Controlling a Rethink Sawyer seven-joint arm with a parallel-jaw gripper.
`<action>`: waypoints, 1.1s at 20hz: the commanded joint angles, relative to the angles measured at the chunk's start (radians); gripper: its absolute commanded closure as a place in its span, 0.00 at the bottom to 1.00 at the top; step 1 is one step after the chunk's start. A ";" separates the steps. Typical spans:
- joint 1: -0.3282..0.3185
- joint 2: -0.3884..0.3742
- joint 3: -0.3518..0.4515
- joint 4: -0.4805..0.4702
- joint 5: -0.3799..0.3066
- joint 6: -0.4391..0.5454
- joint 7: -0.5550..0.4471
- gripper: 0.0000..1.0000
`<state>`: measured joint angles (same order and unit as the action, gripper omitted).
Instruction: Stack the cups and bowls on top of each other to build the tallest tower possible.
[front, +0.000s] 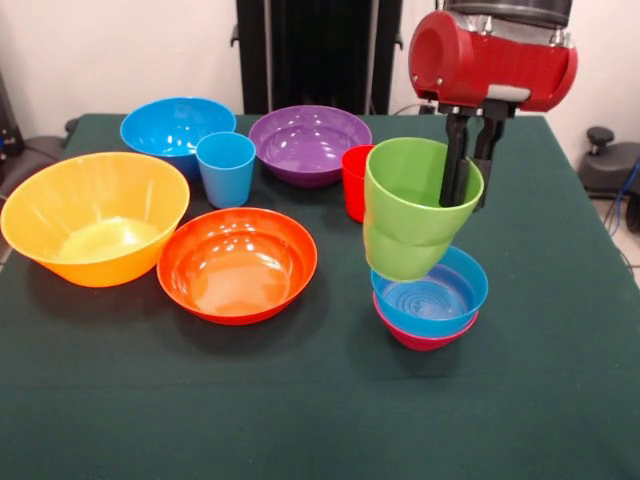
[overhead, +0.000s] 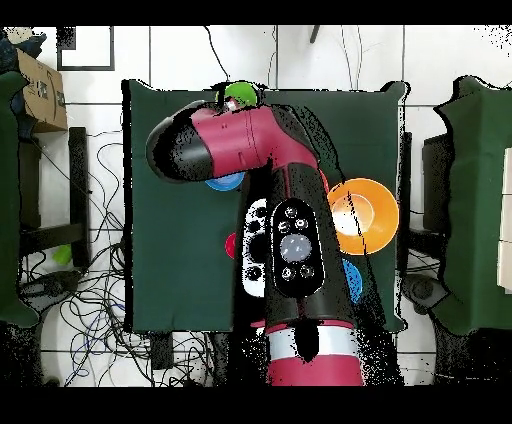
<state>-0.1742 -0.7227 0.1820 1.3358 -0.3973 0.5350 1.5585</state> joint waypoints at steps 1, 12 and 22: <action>-0.008 0.030 -0.004 0.249 -0.004 -0.125 0.172 1.00; 0.018 0.019 -0.026 0.398 0.010 -0.303 0.221 1.00; -0.011 0.023 0.000 0.393 0.016 -0.326 0.193 1.00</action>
<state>-0.1733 -0.7336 0.1527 1.6788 -0.3929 0.2333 1.6185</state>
